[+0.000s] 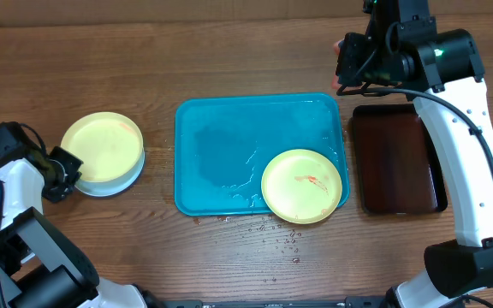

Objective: Clean dirty plates on tray and stack at the side
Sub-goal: 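Carry the yellow plate left and stack it on the white plate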

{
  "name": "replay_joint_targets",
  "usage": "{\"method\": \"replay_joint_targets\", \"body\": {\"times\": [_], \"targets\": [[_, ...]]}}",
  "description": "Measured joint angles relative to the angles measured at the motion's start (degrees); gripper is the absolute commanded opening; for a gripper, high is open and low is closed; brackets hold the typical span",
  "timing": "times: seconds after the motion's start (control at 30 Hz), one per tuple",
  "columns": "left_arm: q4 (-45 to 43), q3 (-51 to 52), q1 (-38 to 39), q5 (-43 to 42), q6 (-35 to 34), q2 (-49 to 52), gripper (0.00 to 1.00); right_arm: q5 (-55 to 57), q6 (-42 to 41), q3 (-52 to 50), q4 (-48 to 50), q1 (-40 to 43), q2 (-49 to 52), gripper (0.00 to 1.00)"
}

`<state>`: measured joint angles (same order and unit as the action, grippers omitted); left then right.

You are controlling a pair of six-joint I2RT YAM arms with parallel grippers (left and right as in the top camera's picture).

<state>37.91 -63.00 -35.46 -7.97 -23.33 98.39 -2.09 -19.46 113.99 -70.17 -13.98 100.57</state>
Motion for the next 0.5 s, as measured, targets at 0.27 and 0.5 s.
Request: {"method": "replay_joint_targets", "body": {"times": [0.27,0.5], "targets": [[0.90,0.52,0.61,2.21,0.07,0.00,0.14,-0.02,-0.02,0.00,0.02,0.02,0.00,0.04],[1.88,0.52,0.61,2.84,2.10,0.00,0.43,-0.02,-0.02,0.00,0.02,0.00,0.00,0.04]]}}
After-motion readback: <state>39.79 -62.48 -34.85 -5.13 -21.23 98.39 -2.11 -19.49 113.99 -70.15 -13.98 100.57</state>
